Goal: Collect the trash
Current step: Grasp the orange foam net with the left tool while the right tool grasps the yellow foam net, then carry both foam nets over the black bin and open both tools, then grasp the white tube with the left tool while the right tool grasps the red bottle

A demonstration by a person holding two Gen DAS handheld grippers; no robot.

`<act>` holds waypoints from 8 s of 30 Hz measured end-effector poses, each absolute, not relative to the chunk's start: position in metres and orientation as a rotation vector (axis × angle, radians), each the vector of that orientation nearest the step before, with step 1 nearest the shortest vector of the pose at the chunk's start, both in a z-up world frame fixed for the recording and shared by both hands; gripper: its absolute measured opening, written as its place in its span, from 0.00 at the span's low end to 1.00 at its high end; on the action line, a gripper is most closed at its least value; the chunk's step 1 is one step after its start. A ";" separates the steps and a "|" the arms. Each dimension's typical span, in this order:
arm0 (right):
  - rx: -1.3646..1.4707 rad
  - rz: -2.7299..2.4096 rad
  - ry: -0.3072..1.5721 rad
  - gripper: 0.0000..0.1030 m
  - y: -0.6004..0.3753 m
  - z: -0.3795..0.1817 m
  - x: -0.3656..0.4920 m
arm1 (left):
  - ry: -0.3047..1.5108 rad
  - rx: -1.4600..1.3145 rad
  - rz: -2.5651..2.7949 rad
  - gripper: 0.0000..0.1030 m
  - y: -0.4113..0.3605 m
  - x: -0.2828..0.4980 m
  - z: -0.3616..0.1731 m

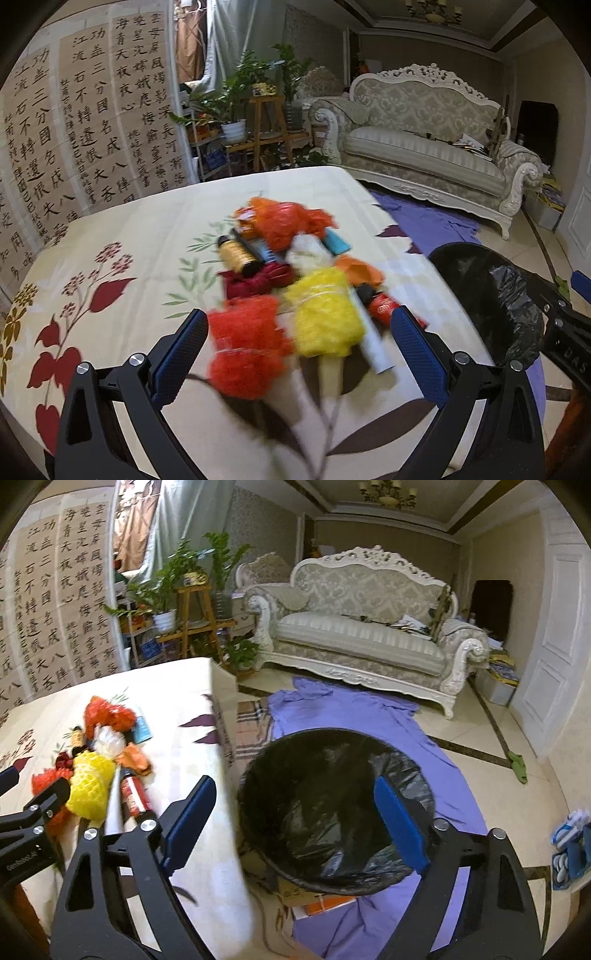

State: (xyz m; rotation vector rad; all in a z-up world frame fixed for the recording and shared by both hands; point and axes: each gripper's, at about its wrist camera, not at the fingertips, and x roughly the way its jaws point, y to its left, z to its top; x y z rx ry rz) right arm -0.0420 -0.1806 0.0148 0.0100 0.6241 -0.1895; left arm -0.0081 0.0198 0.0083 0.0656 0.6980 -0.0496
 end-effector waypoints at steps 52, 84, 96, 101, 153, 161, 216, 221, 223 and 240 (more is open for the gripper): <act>-0.147 0.230 0.755 0.62 -0.014 0.000 0.011 | 0.789 -0.034 0.221 0.51 0.171 -0.007 -0.018; -0.090 -0.088 0.618 0.43 -0.142 0.029 -0.020 | 0.688 0.009 -0.021 0.51 0.052 -0.004 0.007; -0.002 -0.214 0.616 0.43 -0.221 0.012 -0.022 | 0.646 0.099 -0.166 0.51 -0.043 0.011 0.010; 0.026 -0.242 0.623 0.43 -0.245 0.004 -0.017 | 0.654 0.133 -0.201 0.51 -0.072 0.019 0.003; 0.134 -0.190 0.655 0.56 -0.271 -0.005 -0.004 | 0.693 0.222 -0.110 0.73 -0.089 0.035 -0.002; 0.110 -0.102 0.658 0.56 -0.230 -0.003 -0.004 | 0.717 0.188 -0.007 0.73 -0.037 0.029 -0.005; -0.028 0.136 0.727 0.56 -0.113 -0.006 0.008 | 0.837 0.048 0.028 0.17 0.077 0.009 -0.027; -0.059 0.164 0.765 0.56 -0.096 -0.012 0.017 | 0.836 0.027 0.054 0.17 0.099 0.006 -0.028; -0.065 0.170 0.775 0.55 -0.092 -0.014 0.019 | 0.837 0.022 0.058 0.17 0.103 0.005 -0.028; -0.127 0.200 0.847 0.22 -0.072 -0.030 0.022 | 0.827 -0.019 0.053 0.17 0.116 0.003 -0.030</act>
